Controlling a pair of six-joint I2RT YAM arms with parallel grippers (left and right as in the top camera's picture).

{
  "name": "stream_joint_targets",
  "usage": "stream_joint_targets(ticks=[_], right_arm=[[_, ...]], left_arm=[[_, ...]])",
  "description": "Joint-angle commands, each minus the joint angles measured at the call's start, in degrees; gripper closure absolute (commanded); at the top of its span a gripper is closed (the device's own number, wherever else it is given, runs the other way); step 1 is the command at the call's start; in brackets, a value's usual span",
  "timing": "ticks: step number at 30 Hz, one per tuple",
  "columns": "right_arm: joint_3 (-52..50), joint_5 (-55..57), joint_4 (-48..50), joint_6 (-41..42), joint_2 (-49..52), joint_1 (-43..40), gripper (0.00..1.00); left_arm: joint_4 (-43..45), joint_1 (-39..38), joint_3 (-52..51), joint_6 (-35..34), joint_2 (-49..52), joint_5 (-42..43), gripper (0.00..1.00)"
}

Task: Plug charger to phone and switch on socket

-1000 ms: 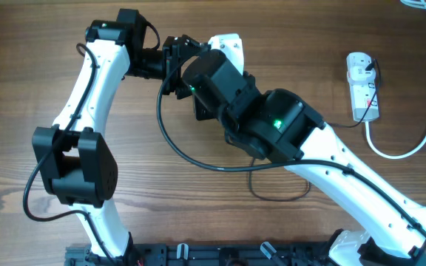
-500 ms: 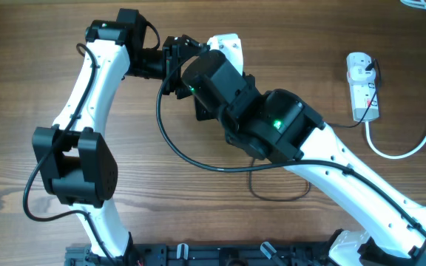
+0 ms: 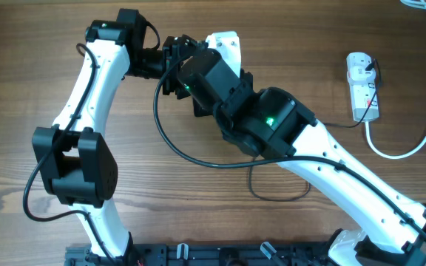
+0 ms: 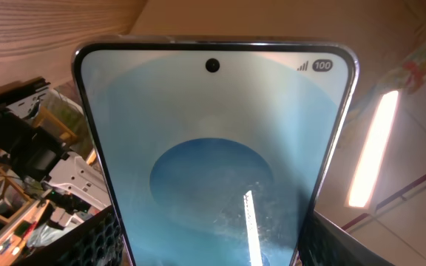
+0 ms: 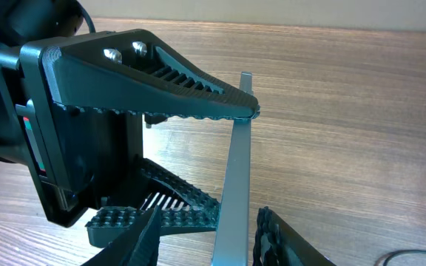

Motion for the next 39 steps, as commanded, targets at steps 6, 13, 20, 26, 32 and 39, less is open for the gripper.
stream_joint_targets(ticks=[6, 13, 20, 26, 32, 39], right_arm=[[0.9, 1.6, 0.1, 0.0, 0.7, 0.1, 0.6], [0.9, 1.6, 0.1, -0.1, 2.0, 0.1, 0.66], [0.9, 2.2, 0.3, -0.1, 2.2, 0.1, 0.72], [0.9, 4.6, 0.4, -0.1, 2.2, 0.1, 0.72], [0.9, 4.5, 0.7, -0.1, 2.2, 0.1, 0.72], [0.9, 1.3, 0.7, 0.0, 2.2, 0.1, 0.72]], left_arm=[[-0.1, 0.1, 0.2, 0.1, -2.1, 2.8, 0.3], [-0.1, 0.2, 0.2, 0.1, -2.1, 2.8, 0.3], [-0.1, 0.2, 0.2, 0.1, -2.1, 2.8, 0.29], [-0.1, 0.2, 0.2, 0.1, -2.1, 2.8, 0.29], [0.0, 0.2, 0.2, 0.3, -2.1, 2.8, 0.29], [0.0, 0.2, 0.2, 1.6, -2.1, 2.8, 0.29]])
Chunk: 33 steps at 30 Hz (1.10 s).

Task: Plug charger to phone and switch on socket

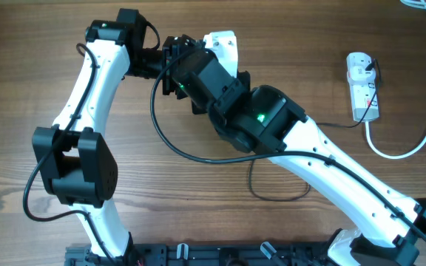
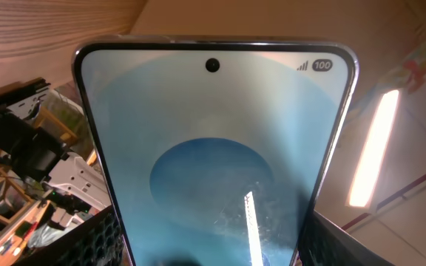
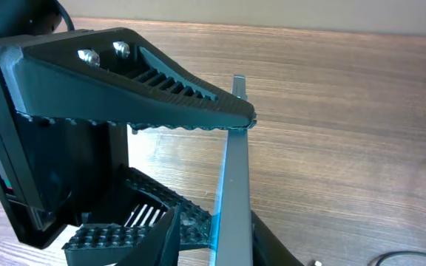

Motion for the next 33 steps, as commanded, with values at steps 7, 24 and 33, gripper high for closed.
stream_joint_targets(ticks=[7, 24, 33], right_arm=[[1.1, -1.0, 0.3, 0.1, 0.0, 0.1, 0.72], [1.2, -1.2, 0.7, 0.1, -0.7, -0.1, 0.73], [1.8, -2.7, 0.2, 0.2, -1.3, -0.1, 0.73]], left_arm=[[0.2, 0.2, 0.2, 1.4, -2.1, 2.6, 0.29], [0.4, 0.2, 0.2, 2.9, -2.1, 2.6, 0.29], [0.4, 0.2, 0.2, 2.9, -2.1, 2.6, 0.29]])
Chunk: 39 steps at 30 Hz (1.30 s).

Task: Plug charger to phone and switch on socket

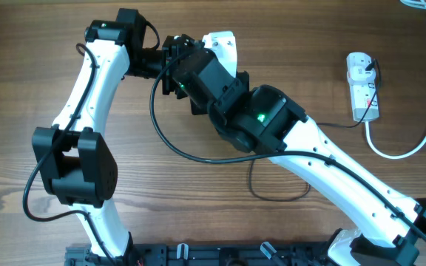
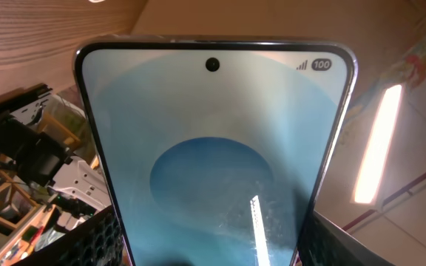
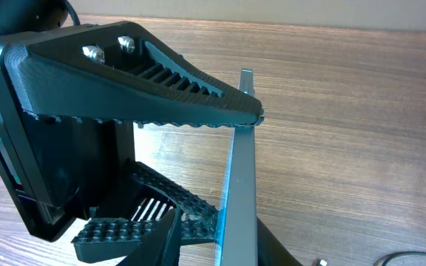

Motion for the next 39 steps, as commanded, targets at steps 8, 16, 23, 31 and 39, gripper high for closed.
stream_joint_targets(ticks=[8, 16, 23, 31, 39], right_arm=[[1.8, -1.4, -0.1, 1.9, -1.2, 0.0, 0.83], [1.8, -1.4, -0.4, 1.9, -1.2, 0.0, 0.85], [1.8, -1.4, -0.5, 2.0, -1.2, 0.0, 0.94], [1.8, 2.6, -1.2, 12.1, -1.2, 0.0, 0.96], [1.8, 9.0, -1.8, 54.2, -1.2, 0.0, 0.96]], left_arm=[[0.2, 0.2, 0.2, 1.4, -2.1, 2.6, 0.29], [0.2, 0.2, 0.2, 1.3, -2.1, 2.6, 0.29], [0.2, 0.2, 0.2, 1.3, -2.1, 2.7, 0.24], [0.2, 0.2, 0.2, 1.1, -2.1, 2.6, 0.0], [0.2, 0.2, 0.2, 1.1, -2.1, 2.6, 0.0]])
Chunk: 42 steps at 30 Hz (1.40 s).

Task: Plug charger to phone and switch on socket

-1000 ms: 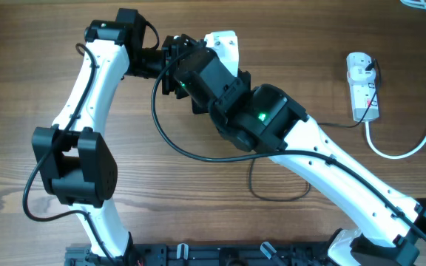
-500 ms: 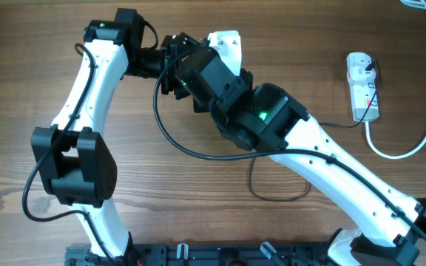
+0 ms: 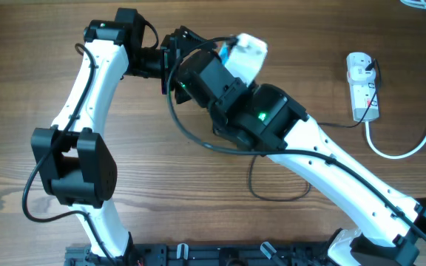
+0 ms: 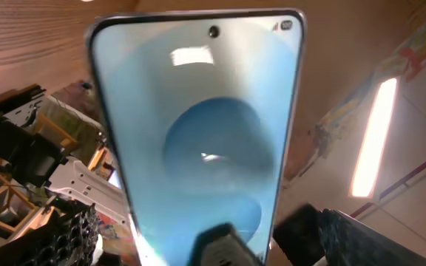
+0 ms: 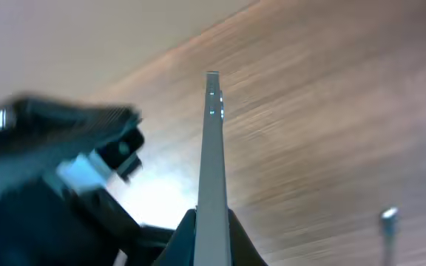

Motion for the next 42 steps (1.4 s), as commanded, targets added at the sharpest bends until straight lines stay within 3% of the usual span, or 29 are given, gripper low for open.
stream_joint_targets(ticks=[1, 5, 7, 15, 18, 21, 37, 42], right_arm=[[1.8, 2.8, 0.4, 31.9, -1.2, 0.3, 0.96], [1.8, -1.2, 0.4, 49.5, -1.2, 0.3, 0.96], [1.8, -2.6, 0.6, 52.5, -1.2, 0.3, 0.96], [1.8, -4.3, 4.3, 53.9, -1.2, 0.3, 0.96], [1.7, -4.0, 4.5, 53.9, -1.2, 0.3, 0.96], [1.6, -4.0, 4.5, 53.9, -1.2, 0.3, 0.96], [1.2, -4.1, 1.7, 53.9, -1.0, 0.3, 0.96], [1.2, -4.1, 1.6, 53.7, -0.9, 0.3, 0.96]], left_arm=[[0.1, -0.2, 0.2, 0.3, -2.0, 1.6, 0.02], [0.1, -0.2, 0.2, -2.3, -2.0, 1.6, 0.21], [0.1, -0.2, 0.2, -4.4, -2.0, 1.6, 0.22], [0.1, -0.2, 0.2, -5.3, -2.0, 1.7, 0.3], [0.1, -0.2, 0.2, -6.2, -2.0, 1.7, 0.43], [0.1, -0.2, 0.2, -6.2, -2.0, 1.7, 0.49], [0.1, -0.2, 0.2, -7.4, -2.0, 1.7, 0.54], [0.1, -0.2, 0.2, -7.1, -2.0, 1.7, 0.67]])
